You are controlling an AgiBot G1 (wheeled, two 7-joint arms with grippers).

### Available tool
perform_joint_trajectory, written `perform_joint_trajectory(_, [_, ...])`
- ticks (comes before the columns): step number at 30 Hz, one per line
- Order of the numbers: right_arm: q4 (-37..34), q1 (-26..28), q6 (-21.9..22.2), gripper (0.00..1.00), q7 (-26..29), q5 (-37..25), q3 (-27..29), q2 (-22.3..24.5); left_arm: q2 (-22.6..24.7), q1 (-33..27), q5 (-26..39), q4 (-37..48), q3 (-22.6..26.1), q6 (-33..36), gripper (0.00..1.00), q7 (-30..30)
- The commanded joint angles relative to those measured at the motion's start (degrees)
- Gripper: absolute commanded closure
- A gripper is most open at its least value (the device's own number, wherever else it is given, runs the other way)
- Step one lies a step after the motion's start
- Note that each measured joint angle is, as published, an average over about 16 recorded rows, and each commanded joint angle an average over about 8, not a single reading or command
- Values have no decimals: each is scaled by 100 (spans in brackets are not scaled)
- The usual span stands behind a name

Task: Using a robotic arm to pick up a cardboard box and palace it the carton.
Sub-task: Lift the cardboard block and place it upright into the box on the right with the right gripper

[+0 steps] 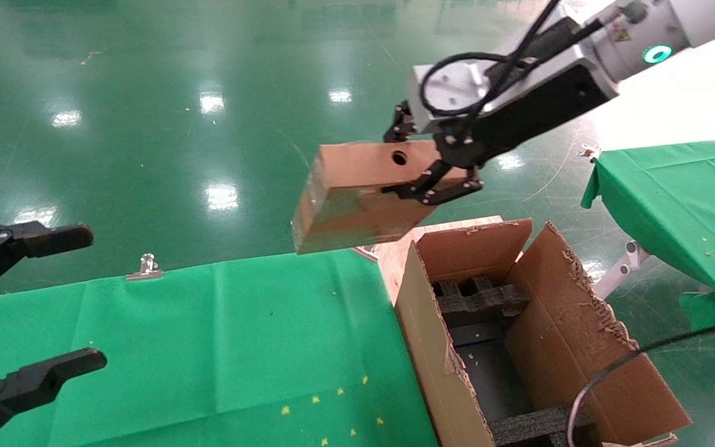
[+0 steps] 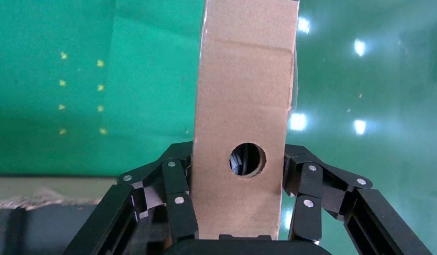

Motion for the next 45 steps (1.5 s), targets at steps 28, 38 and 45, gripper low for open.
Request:
perform_joint_trajectory(28, [-329,1017,21,100,-173,778,-2935,2211,0,0,0,0,0,0,0,0])
perform_joint_trajectory(38, [-302,906,50,100,-183,1000,-3167,2178,-1,2,-2,1,0,-2,0,0])
perform_joint_trajectory(45, [-324,874,176,100,-84,971,-3122,2179,-1,2,-1,1,0,-2,0,0])
